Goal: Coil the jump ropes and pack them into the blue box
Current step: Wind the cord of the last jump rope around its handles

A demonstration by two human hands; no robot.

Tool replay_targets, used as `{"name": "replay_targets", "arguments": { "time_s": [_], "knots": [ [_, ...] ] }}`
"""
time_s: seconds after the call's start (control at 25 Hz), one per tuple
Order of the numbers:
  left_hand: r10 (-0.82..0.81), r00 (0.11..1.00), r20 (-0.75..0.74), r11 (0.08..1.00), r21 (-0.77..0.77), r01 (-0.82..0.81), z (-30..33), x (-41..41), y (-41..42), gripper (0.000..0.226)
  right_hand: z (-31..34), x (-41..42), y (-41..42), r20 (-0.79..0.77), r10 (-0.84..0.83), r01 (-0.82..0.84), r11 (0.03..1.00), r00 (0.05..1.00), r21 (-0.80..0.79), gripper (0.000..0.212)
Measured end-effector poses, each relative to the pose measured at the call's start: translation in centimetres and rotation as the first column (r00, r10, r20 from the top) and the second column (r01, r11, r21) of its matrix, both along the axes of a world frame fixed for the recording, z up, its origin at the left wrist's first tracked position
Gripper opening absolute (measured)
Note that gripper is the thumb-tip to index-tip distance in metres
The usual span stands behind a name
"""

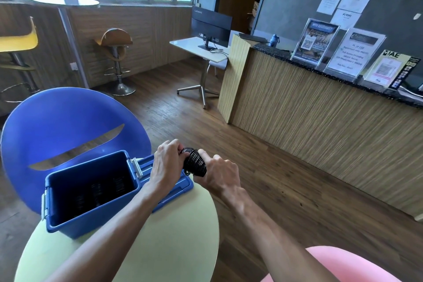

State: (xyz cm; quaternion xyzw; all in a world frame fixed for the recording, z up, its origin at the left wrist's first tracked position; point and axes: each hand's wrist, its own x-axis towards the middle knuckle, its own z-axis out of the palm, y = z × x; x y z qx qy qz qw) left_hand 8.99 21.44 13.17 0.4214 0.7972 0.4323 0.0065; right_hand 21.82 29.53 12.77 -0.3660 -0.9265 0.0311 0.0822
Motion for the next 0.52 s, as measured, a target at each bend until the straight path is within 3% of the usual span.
{"name": "replay_targets", "arguments": {
  "time_s": [0.52],
  "knots": [
    [-0.052,0.997,0.053,0.999,0.008,0.052,-1.6,0.4,-0.2,0.022,-1.1,0.1,-0.5,-0.008,-0.003,0.003,0.999,1.0,0.039,0.048]
  ]
}}
